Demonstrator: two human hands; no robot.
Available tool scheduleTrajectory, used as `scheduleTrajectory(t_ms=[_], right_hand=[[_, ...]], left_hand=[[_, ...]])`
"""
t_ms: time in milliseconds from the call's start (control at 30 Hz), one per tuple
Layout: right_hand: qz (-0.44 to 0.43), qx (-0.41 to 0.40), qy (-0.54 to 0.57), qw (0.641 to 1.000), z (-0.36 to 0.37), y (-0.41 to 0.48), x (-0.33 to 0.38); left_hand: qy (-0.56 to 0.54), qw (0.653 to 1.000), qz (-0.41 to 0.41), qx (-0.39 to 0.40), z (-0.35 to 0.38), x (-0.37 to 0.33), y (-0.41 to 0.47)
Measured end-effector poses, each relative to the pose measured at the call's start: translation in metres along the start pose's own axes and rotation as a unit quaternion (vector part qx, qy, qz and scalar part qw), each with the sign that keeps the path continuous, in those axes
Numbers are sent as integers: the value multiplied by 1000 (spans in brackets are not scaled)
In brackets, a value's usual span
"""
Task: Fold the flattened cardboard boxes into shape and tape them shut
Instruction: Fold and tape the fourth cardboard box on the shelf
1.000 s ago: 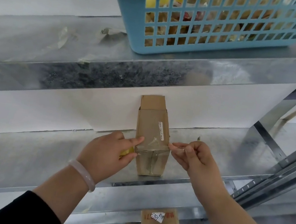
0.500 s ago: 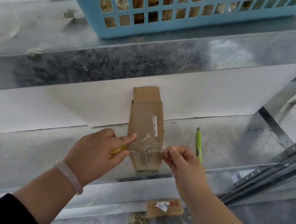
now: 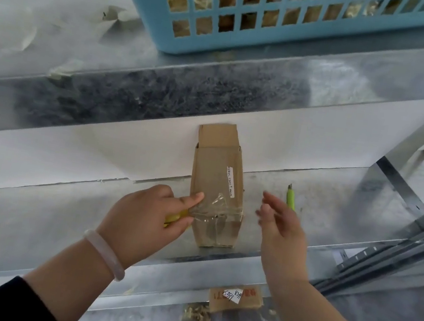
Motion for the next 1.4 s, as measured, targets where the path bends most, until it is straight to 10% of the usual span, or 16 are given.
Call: scheduleTrajectory(t_ms=[167, 500, 700, 1200, 1400], right_hand=[[-449, 134, -237, 851, 22, 4, 30], [-551, 180, -391, 714, 22, 10, 27], [-535, 148, -340, 759, 22, 10, 35], [-506, 62, -439, 740, 67, -24, 38], [-509, 71, -426, 744, 62, -20, 42]], left_hand=[[0, 1000, 7, 9, 1, 3, 2], [-51, 997, 16, 47, 5, 11, -1], [-44, 997, 32, 52, 5, 9, 2], [-46, 997, 49, 27, -1, 9, 6], [-266, 964, -6, 2, 0, 36, 1]])
Point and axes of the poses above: each hand's wrist, its own y-axis towards the middle knuckle, its own z-axis out of the palm, x = y × z, the point moved 4 cm from there along y, towards the middle knuckle
